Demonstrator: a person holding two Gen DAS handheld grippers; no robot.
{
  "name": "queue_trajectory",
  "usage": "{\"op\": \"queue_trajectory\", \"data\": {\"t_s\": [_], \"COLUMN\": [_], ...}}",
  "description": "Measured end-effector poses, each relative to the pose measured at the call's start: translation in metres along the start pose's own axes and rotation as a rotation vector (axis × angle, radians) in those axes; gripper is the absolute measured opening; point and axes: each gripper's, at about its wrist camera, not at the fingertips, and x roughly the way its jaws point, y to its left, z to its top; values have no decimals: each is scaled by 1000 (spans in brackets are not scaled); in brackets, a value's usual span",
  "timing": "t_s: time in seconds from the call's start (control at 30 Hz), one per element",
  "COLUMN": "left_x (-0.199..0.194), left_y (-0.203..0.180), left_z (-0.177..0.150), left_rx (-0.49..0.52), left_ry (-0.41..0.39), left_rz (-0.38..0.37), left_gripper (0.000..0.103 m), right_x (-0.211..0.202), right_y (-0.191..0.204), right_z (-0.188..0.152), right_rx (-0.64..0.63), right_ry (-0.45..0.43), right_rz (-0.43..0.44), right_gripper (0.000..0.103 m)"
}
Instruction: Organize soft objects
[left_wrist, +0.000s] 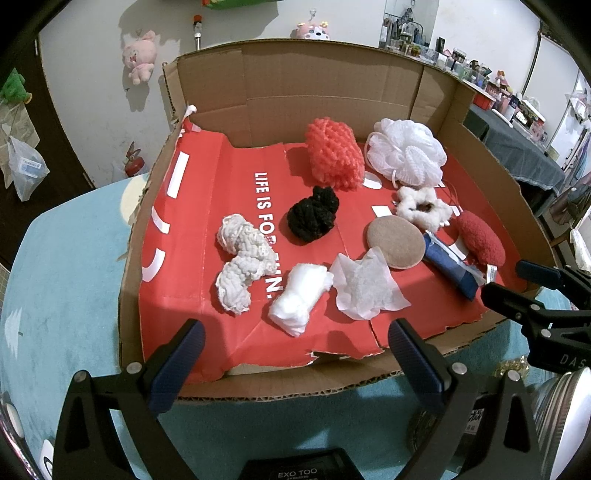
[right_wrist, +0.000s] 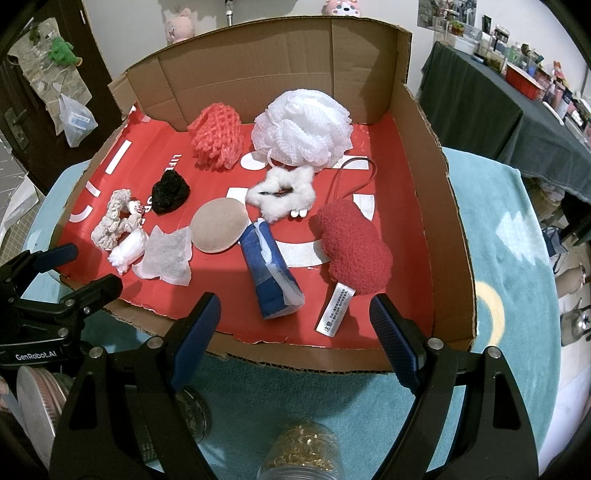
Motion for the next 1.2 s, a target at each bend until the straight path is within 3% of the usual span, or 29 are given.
{"op": "queue_trajectory", "data": {"t_s": [0.83, 0.93, 1.0, 1.2], "left_x": [0, -1, -5, -40], "left_y": [1, 3, 6, 13], "left_z": [0, -1, -1, -4], "left_rx": [-10, -20, -29, -42], "left_ry": [3, -1, -18, -105], "left_rz": [-2, -29, -56, -21], "left_gripper": [101, 101, 101, 101], "right_x": [1, 1, 1, -21], "right_y": [0, -1, -2, -6], "right_z": [0, 2, 1, 4], "right_rx": [-2, 2, 9, 25], "right_ry": [-1, -1, -2, -62], "right_rz": [0, 7, 26, 22], "right_gripper": [83, 83, 83, 83]}}
